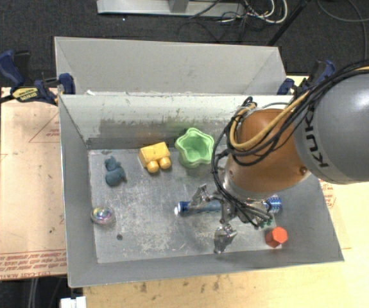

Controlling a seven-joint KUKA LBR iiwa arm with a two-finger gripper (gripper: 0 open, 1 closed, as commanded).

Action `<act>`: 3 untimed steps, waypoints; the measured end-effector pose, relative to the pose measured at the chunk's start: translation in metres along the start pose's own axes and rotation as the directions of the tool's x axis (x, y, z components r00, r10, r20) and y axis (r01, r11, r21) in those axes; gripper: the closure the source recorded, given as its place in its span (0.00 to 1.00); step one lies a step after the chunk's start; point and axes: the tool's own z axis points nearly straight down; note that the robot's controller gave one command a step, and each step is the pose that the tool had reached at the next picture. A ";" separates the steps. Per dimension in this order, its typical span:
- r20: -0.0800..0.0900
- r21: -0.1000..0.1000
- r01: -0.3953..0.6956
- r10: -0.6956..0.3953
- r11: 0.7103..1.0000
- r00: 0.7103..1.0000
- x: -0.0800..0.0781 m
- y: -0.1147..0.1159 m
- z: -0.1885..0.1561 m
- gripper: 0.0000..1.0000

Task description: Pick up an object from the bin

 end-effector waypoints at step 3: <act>0.007 -0.006 -0.426 0.426 0.905 0.905 -0.027 -0.057 0.045 0.00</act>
Offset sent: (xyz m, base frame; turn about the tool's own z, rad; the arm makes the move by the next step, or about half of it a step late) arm 0.0122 0.0159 -0.0400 0.1923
